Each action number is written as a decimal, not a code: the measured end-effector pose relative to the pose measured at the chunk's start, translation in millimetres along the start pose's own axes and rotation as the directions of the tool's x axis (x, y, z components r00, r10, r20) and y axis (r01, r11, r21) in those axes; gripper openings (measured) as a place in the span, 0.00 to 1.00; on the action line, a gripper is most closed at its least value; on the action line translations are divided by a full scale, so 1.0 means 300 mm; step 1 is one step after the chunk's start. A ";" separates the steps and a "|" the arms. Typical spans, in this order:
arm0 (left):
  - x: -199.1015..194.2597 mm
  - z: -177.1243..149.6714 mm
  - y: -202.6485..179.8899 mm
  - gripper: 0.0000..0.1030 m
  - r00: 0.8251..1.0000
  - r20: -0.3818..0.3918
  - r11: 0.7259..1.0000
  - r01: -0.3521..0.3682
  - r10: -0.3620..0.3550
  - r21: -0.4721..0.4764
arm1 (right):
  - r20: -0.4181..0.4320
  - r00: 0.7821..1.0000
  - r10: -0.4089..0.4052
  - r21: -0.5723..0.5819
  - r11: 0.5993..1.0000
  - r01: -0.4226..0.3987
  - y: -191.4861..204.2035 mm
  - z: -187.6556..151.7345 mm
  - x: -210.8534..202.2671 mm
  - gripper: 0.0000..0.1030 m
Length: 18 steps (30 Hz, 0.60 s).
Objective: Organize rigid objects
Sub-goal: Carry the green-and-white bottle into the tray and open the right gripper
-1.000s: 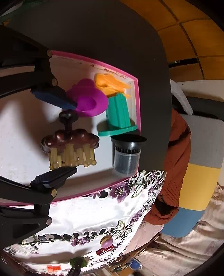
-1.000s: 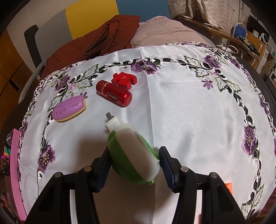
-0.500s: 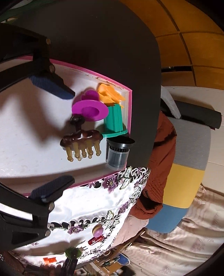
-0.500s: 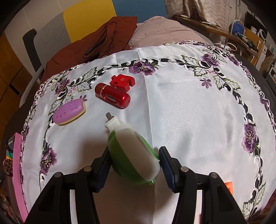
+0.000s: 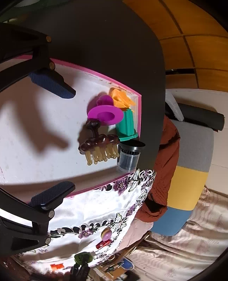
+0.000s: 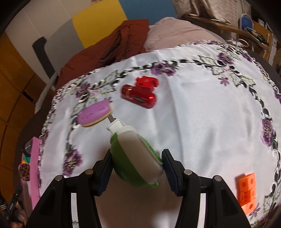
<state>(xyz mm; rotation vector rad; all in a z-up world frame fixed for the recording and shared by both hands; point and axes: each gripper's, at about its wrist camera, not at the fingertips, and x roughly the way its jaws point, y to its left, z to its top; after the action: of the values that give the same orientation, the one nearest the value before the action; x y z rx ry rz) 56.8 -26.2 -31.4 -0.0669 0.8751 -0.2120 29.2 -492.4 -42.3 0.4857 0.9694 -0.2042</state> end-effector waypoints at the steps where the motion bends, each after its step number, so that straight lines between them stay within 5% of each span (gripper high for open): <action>1: -0.003 -0.003 0.000 0.93 1.000 0.003 1.000 -0.005 0.005 0.010 | -0.003 1.000 0.011 0.000 1.000 -0.011 0.011 -0.006 -0.002 0.54; 18: -0.022 -0.045 -0.011 0.96 1.000 0.013 0.999 0.012 -0.012 0.040 | -0.117 0.983 0.138 -0.129 0.980 -0.153 0.321 -0.161 -0.002 0.54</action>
<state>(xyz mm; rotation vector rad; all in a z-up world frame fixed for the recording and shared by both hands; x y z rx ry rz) 41.9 -27.7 -34.6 -0.0363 0.8575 -0.2400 29.5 -384.9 -35.3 0.4422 1.0405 0.0217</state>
